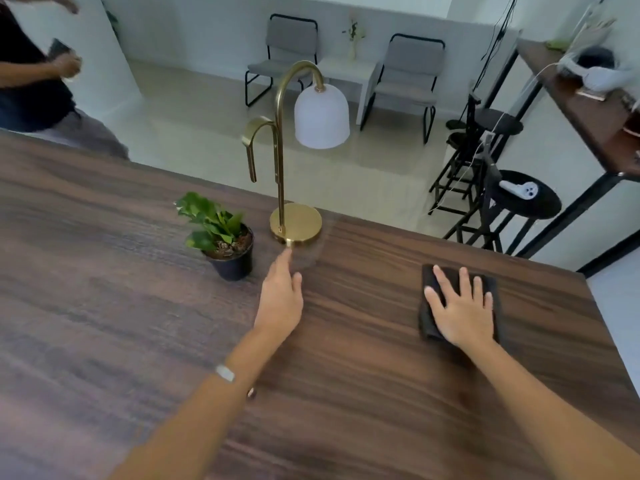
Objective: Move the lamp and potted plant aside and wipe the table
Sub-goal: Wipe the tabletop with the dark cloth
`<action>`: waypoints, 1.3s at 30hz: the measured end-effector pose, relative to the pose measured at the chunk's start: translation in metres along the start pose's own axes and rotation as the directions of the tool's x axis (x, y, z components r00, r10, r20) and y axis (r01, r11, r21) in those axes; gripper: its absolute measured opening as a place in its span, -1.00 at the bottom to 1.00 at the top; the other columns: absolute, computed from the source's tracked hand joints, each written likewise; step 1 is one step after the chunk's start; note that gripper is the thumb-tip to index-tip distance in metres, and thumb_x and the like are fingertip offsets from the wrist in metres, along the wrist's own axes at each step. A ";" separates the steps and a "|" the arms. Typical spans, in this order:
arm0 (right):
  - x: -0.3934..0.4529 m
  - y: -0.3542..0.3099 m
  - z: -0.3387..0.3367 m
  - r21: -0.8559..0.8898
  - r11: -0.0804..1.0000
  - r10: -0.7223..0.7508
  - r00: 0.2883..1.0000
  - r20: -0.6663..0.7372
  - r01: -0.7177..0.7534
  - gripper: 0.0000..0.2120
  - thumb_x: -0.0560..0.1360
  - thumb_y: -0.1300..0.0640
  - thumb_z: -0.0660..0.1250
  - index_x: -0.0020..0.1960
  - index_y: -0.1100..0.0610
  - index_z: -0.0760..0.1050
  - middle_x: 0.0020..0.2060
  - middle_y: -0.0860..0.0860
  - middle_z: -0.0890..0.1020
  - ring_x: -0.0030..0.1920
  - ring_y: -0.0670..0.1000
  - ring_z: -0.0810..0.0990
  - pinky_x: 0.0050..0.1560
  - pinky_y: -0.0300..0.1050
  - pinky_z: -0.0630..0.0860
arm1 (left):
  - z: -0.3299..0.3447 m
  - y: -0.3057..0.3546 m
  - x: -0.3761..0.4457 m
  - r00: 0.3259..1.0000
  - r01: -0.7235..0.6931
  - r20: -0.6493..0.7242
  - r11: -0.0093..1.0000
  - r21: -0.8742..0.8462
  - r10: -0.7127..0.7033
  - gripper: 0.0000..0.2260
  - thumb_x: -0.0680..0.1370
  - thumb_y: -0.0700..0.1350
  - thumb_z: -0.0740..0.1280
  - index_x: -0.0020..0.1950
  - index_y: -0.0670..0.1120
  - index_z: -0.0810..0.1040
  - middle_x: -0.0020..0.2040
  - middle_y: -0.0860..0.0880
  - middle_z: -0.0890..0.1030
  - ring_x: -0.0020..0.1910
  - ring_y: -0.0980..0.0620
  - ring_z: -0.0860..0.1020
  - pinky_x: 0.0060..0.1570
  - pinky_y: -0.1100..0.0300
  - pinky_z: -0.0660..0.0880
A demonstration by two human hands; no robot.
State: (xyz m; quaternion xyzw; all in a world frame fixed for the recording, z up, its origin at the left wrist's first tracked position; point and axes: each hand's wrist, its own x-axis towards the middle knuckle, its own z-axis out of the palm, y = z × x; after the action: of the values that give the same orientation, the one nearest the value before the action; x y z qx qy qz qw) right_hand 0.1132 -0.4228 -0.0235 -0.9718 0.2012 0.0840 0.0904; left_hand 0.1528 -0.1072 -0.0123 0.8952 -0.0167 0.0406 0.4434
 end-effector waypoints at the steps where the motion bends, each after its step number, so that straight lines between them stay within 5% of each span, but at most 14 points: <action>1: 0.001 -0.011 0.000 0.014 0.999 0.053 0.999 0.000 -0.053 -0.42 0.58 -0.32 -0.19 0.57 -0.24 -0.14 0.60 0.07 -0.10 0.58 0.17 -0.14 0.54 0.21 -0.13 | -0.001 -0.005 -0.026 0.998 0.001 0.067 0.999 0.032 -0.003 -0.58 0.63 -0.17 0.15 0.49 -0.13 0.23 0.46 -0.10 0.35 0.44 -0.04 0.31 0.40 0.16 0.19; 3: -0.025 -0.038 0.012 0.029 0.999 0.024 1.000 -0.007 -0.024 -0.42 0.60 -0.30 -0.17 0.58 -0.21 -0.13 0.60 0.09 -0.11 0.58 0.19 -0.15 0.54 0.21 -0.15 | 0.001 -0.012 -0.075 0.987 -0.050 0.156 0.986 0.158 0.025 -0.60 0.65 -0.14 0.10 0.50 -0.09 0.21 0.50 -0.06 0.29 0.49 -0.01 0.20 0.46 0.13 0.06; 6: -0.123 -0.062 0.043 -0.020 0.954 -0.299 0.954 -0.004 0.299 -0.44 0.61 -0.29 -0.14 0.57 -0.24 -0.15 0.60 0.04 -0.14 0.59 0.15 -0.16 0.55 0.12 -0.19 | 0.009 -0.015 -0.127 0.976 -0.159 0.195 0.929 0.333 0.097 -0.58 0.66 -0.05 0.05 0.52 -0.05 0.17 0.54 0.00 0.19 0.55 0.02 0.04 0.49 0.04 -0.06; 10: -0.253 0.011 0.063 -0.033 0.855 -0.518 0.856 -0.012 0.517 -0.47 0.61 -0.31 -0.10 0.55 -0.26 0.03 0.59 -0.03 0.08 0.58 0.12 0.04 0.51 0.05 -0.01 | 0.015 -0.020 -0.152 0.964 -0.241 0.213 0.852 0.464 0.157 -0.57 0.65 0.00 0.01 0.51 -0.08 0.19 0.55 -0.05 0.17 0.55 -0.04 0.02 0.49 0.00 -0.10; 12: -0.267 0.076 0.055 -0.077 0.910 -0.411 0.911 -0.044 0.407 -0.42 0.58 -0.35 -0.14 0.55 -0.21 0.13 0.57 -0.02 0.15 0.55 0.13 0.15 0.47 0.04 0.06 | 0.015 -0.021 -0.152 0.963 -0.248 0.210 0.856 0.453 0.167 -0.58 0.65 -0.01 0.02 0.49 -0.11 0.23 0.54 -0.08 0.20 0.55 -0.05 0.05 0.50 -0.02 -0.08; 15: -0.236 0.143 0.031 -0.115 0.992 0.052 0.997 -0.053 -0.057 -0.28 0.44 -0.41 -0.46 0.55 -0.25 -0.11 0.60 0.00 -0.04 0.58 0.17 -0.02 0.52 0.15 0.01 | 0.016 -0.018 -0.151 0.960 -0.263 0.214 0.843 0.469 0.180 -0.58 0.65 -0.02 0.03 0.49 -0.13 0.24 0.53 -0.10 0.22 0.55 -0.07 0.07 0.50 -0.05 -0.04; 17: -0.204 0.142 0.022 -0.006 0.945 0.326 0.941 -0.094 -0.328 -0.31 0.47 -0.39 -0.34 0.57 -0.23 -0.15 0.60 0.08 -0.04 0.57 0.21 -0.05 0.52 0.24 -0.02 | 0.015 -0.017 -0.150 0.959 -0.269 0.215 0.842 0.467 0.187 -0.58 0.65 -0.03 0.04 0.49 -0.15 0.25 0.52 -0.12 0.23 0.54 -0.08 0.08 0.50 -0.06 -0.01; 19: -0.184 0.119 0.018 0.063 0.899 0.437 0.897 -0.067 -0.433 -0.34 0.53 -0.38 -0.24 0.58 -0.21 -0.13 0.60 0.12 -0.07 0.57 0.25 -0.09 0.52 0.27 -0.10 | 0.014 -0.016 -0.150 0.958 -0.269 0.221 0.839 0.474 0.183 -0.58 0.65 -0.04 0.04 0.48 -0.16 0.25 0.52 -0.12 0.23 0.54 -0.09 0.09 0.50 -0.07 0.00; 21: -0.182 0.089 0.025 0.068 0.927 0.373 0.927 -0.031 -0.370 -0.35 0.54 -0.39 -0.21 0.58 -0.22 -0.16 0.60 0.12 -0.12 0.57 0.26 -0.14 0.52 0.27 -0.16 | 0.013 -0.015 -0.152 0.957 -0.275 0.222 0.833 0.480 0.187 -0.58 0.65 -0.04 0.04 0.48 -0.17 0.26 0.52 -0.13 0.24 0.54 -0.10 0.10 0.50 -0.07 0.01; 24: -0.224 0.053 0.054 0.002 0.998 0.061 0.996 -0.069 -0.061 -0.40 0.55 -0.38 -0.17 0.56 -0.29 -0.16 0.60 0.08 -0.11 0.58 0.22 -0.15 0.52 0.22 -0.18 | 0.011 -0.017 -0.151 0.957 -0.277 0.220 0.830 0.485 0.191 -0.58 0.64 -0.05 0.07 0.46 -0.19 0.29 0.50 -0.16 0.27 0.52 -0.13 0.12 0.49 -0.11 0.05; 28: -0.294 0.071 0.067 -0.033 0.988 -0.153 0.985 -0.084 0.150 -0.41 0.51 -0.43 -0.27 0.52 -0.37 -0.19 0.60 0.00 -0.11 0.59 0.16 -0.18 0.53 0.14 -0.21 | 0.013 -0.018 -0.149 0.962 -0.255 0.210 0.843 0.474 0.173 -0.58 0.64 -0.05 0.08 0.46 -0.20 0.30 0.50 -0.18 0.26 0.52 -0.15 0.13 0.49 -0.14 0.04; 39: -0.364 0.190 0.070 -0.049 0.998 0.027 0.987 -0.157 -0.035 -0.38 0.48 -0.47 -0.31 0.52 -0.37 -0.17 0.60 0.02 -0.03 0.59 0.18 -0.09 0.53 0.16 -0.13 | 0.020 -0.011 -0.149 0.963 -0.240 0.232 0.823 0.515 0.136 -0.58 0.64 -0.05 0.06 0.47 -0.19 0.27 0.52 -0.18 0.21 0.53 -0.15 0.08 0.49 -0.19 -0.03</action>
State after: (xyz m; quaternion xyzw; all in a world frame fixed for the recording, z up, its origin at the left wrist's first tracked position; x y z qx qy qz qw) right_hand -0.3016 -0.4427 -0.0454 -0.9741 0.2204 0.0140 0.0481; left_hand 0.0058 -0.1172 -0.0458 0.9772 -0.1341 0.0040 0.1647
